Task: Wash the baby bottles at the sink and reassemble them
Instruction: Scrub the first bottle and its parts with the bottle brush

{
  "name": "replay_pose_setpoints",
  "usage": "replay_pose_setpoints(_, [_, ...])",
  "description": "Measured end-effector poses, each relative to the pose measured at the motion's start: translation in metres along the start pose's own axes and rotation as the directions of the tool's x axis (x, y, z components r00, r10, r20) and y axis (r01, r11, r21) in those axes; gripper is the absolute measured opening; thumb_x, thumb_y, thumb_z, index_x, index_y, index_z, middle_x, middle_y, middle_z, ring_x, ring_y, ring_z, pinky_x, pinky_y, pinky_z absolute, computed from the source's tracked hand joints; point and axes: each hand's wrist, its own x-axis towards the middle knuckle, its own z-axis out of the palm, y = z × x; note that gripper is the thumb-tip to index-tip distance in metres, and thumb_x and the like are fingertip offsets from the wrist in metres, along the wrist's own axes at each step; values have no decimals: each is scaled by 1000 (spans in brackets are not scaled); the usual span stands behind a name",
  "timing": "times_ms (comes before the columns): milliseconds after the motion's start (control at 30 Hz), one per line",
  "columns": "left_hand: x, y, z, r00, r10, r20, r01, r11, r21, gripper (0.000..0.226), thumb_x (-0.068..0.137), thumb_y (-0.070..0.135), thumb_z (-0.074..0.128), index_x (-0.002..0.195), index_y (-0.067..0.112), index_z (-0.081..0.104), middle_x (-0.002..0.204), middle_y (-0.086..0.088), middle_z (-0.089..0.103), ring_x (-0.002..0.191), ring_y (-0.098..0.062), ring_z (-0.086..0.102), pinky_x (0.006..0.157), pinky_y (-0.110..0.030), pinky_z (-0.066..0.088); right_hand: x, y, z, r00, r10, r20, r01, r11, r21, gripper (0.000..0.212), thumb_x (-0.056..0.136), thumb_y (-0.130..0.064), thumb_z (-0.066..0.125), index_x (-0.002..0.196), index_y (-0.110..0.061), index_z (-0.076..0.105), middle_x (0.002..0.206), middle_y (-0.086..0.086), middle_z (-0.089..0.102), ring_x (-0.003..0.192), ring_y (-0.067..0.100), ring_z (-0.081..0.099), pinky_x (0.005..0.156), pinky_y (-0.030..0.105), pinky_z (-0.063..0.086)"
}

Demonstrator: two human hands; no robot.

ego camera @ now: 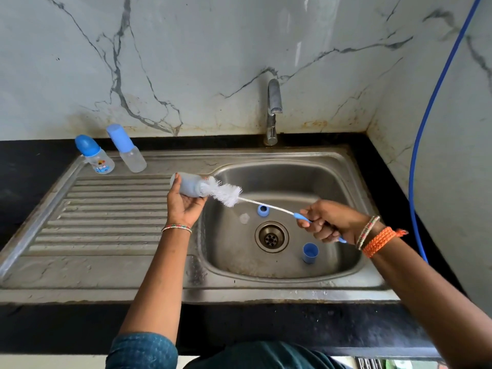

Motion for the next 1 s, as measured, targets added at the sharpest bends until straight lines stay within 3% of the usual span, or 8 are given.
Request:
replay_pose_setpoints(133, [2,8,5,995,94,-44,-98,990,-99,34,94,36,51,111,7,51,89,-14,63,84,-25,63,78,-41,56,-1,26,-12,986,9,168,-69,933,352,39,93,-7,22,63,-14,46,48,-8,24,32,1,17,30,10,13])
replay_pose_setpoints(267, [5,16,14,979,131,-156,-150,982,-116,30,93,37,54,103,9,49,94,-13,56,89,-24,58,96,-45,47,-6,46,-25,993,3,117,-42,944,329,40,94,-8,24,63,-14,48,51,-6,21,34,2,15,31,10,13])
replay_pose_setpoints(433, [12,37,8,959,174,-225,-230,939,-254,30,95,36,49,109,10,44,94,-13,49,98,-25,51,82,-37,49,-28,66,-57,1000,-6,-15,12,911,412,22,82,-11,36,64,-10,47,49,-5,21,32,3,16,32,8,16])
replay_pose_setpoints(600, [14,27,16,981,-152,-120,177,954,242,25,94,33,54,95,9,51,91,-15,55,83,-27,55,53,-42,56,-29,65,-71,981,-29,-194,101,921,376,24,91,-14,34,69,-8,44,45,-7,22,30,2,16,33,8,14])
replay_pose_setpoints(700, [8,-6,22,918,-380,-115,338,593,731,22,90,24,61,105,10,54,87,-9,58,71,-21,58,53,-31,55,-10,52,-58,959,-53,-278,143,938,315,36,100,-14,26,71,-8,46,42,-8,25,29,1,17,30,9,13])
replay_pose_setpoints(800, [10,-43,14,974,-222,35,-44,-36,998,39,74,20,79,104,11,55,98,-6,56,84,-19,56,72,-27,45,8,44,-46,943,-73,-325,161,954,253,35,101,-13,26,74,-8,48,41,-8,28,28,2,19,30,9,15])
replay_pose_setpoints(900, [6,-74,3,925,-311,217,-379,-784,491,43,76,26,72,116,17,59,120,-6,58,110,-26,56,86,-31,46,22,41,-40,927,-98,-363,172,969,177,35,101,-14,29,75,-8,52,41,-8,32,29,2,23,30,11,19])
replay_pose_setpoints(1000, [7,-103,-12,875,-453,174,-458,-889,-12,37,90,18,54,127,17,54,132,-6,51,123,-29,46,93,-41,43,32,41,-37,915,-139,-379,184,979,85,37,101,-16,32,74,-7,56,42,-7,36,30,4,25,32,13,22])
